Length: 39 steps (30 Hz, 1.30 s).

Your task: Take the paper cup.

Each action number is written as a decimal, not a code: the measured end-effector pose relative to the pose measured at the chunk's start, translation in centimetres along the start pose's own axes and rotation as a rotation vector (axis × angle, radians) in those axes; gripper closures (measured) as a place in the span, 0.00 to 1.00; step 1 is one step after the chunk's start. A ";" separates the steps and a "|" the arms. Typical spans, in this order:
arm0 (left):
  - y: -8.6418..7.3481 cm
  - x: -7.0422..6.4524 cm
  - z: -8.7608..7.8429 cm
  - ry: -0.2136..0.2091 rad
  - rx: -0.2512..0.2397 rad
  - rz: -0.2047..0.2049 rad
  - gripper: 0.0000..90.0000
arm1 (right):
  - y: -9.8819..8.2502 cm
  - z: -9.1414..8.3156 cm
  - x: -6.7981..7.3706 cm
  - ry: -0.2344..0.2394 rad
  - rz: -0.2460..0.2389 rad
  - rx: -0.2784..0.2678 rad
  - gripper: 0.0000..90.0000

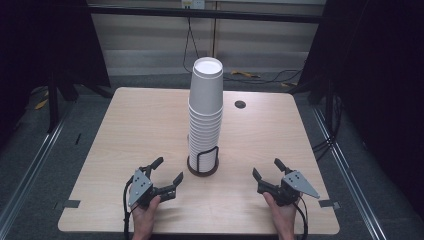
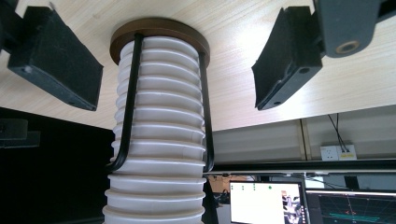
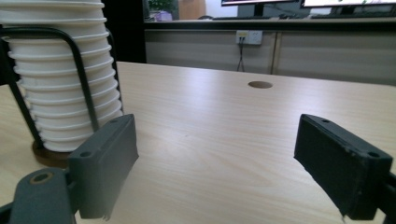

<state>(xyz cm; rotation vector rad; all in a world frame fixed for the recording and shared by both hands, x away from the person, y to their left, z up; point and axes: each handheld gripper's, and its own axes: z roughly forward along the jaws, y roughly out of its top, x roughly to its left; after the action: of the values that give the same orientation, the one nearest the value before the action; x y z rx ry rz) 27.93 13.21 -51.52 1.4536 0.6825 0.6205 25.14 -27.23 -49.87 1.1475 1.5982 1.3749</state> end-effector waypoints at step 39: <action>0.0 0.0 -0.1 -0.015 0.005 0.003 0.17 | 9.2 2.5 2.1 0.345 0.008 0.087 0.23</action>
<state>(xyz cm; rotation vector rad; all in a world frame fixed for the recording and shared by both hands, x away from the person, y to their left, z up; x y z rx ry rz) 27.88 13.31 -51.50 1.4627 0.6703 0.6100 28.29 -24.11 -41.22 1.0048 1.9111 1.5873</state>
